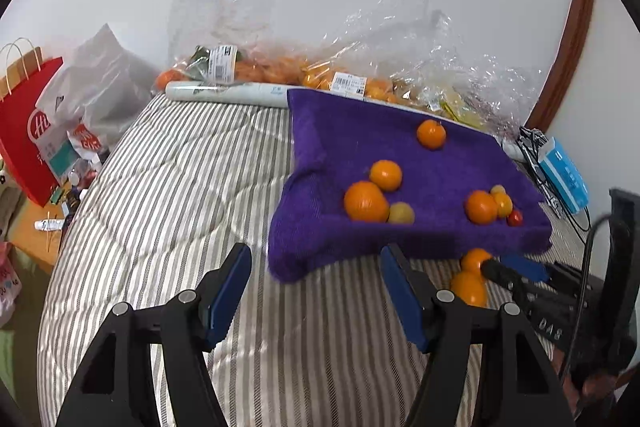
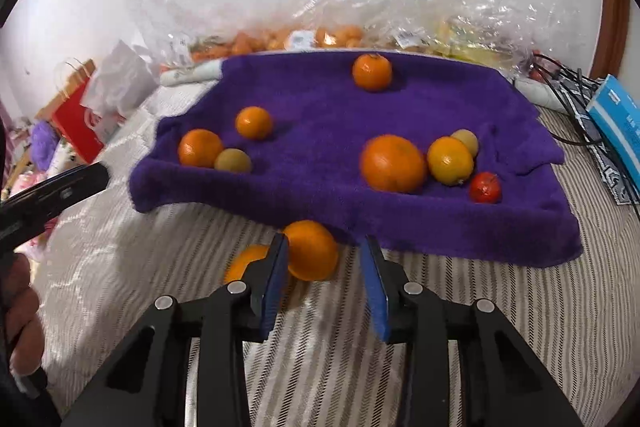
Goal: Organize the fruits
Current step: 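Grasp an orange with the right tool while the left tool moves toward the oranges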
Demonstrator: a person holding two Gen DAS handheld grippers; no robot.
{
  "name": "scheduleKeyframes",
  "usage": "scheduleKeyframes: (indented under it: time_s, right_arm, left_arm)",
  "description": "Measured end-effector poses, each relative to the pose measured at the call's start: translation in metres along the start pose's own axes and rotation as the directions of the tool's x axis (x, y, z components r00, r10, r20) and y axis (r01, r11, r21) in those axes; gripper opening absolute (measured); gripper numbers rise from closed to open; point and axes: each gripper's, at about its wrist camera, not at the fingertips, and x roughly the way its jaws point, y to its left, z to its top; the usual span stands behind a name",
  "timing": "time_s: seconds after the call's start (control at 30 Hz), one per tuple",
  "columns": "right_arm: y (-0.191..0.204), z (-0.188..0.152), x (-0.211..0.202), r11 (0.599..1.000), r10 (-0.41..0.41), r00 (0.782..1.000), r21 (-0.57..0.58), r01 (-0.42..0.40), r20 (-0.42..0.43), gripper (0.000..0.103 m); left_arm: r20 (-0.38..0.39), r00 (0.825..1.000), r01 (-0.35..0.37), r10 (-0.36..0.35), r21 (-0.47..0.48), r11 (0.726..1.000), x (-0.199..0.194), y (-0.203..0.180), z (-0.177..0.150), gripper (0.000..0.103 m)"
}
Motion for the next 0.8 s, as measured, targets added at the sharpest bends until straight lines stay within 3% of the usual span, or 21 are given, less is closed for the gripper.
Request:
scheduleKeyframes:
  time_s: [0.37,0.8]
  right_arm:
    - [-0.004,0.003,0.024,1.0,-0.003,0.998,0.03,0.005,-0.056,0.036]
    - [-0.009,0.0,0.014,1.0,0.012,1.0,0.012,-0.012,-0.001,0.033]
  left_arm:
    - [-0.032,0.999,0.018,-0.017,0.005,1.0,0.008,0.006,-0.014,0.065]
    - [-0.095,0.992,0.087,-0.088,-0.021,0.996,0.014,-0.003,-0.031,0.065]
